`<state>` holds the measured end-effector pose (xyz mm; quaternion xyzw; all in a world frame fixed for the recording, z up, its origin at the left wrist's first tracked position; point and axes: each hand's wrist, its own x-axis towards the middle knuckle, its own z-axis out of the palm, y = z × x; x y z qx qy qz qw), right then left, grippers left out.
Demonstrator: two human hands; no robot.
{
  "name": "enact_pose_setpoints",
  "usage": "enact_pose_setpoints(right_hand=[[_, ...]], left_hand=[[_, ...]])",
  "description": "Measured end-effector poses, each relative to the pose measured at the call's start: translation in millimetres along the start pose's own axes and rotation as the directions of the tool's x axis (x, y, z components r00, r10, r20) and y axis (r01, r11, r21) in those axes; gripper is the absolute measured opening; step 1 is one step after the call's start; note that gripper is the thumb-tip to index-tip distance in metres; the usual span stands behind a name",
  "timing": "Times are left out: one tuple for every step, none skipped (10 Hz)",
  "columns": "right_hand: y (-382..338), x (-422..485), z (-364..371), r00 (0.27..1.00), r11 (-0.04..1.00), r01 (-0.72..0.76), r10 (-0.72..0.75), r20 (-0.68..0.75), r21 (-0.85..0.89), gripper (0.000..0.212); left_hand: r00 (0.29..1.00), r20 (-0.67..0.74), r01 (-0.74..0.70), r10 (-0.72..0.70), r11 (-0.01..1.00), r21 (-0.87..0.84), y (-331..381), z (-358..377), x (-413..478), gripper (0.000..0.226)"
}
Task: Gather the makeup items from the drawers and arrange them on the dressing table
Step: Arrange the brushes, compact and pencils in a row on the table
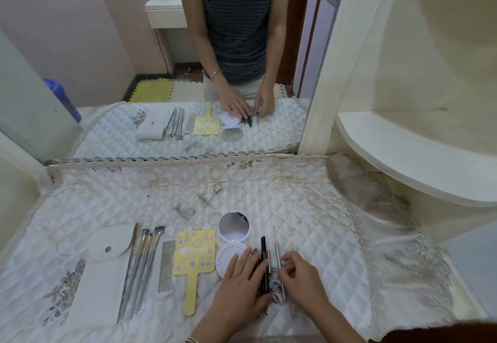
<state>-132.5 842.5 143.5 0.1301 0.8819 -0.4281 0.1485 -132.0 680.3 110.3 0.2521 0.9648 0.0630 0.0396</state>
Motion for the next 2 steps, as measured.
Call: enact_pose_setpoints(right_hand=[[0.6, -4.7, -5.0, 1.0, 0.999, -0.006, 0.006, 0.005, 0.045, 0.016], [1.6, -13.3, -17.3, 1.0, 0.99, -0.021, 0.022, -0.006, 0.139, 0.012]], left_hand=[[0.996, -0.091, -0.012, 0.013, 1.0, 0.013, -2.6, 0.6, -2.3, 0.064], [0.961, -0.276, -0.007, -0.001, 1.0, -0.029, -11.5, -5.7, -8.3, 0.046]])
